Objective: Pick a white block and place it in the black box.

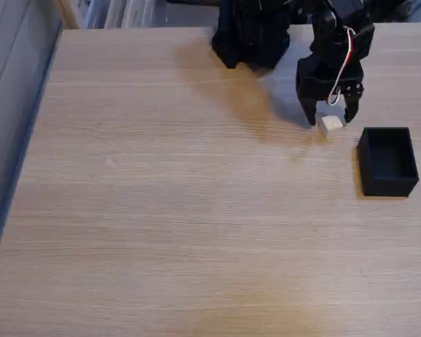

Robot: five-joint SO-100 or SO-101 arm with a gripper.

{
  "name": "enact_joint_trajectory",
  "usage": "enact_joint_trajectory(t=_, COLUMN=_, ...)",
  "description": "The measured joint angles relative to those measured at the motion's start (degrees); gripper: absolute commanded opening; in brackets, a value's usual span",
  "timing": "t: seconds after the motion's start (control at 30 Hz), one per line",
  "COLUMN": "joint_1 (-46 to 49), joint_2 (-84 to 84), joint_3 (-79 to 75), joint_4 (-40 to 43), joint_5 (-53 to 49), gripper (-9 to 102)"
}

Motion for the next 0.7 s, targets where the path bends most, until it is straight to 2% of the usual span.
enact_joint_trajectory(t=0.7, joint_1=0.97, joint_2=-3.08, joint_3=-1.85, joint_4=-0.18, joint_5=0.00, gripper=23)
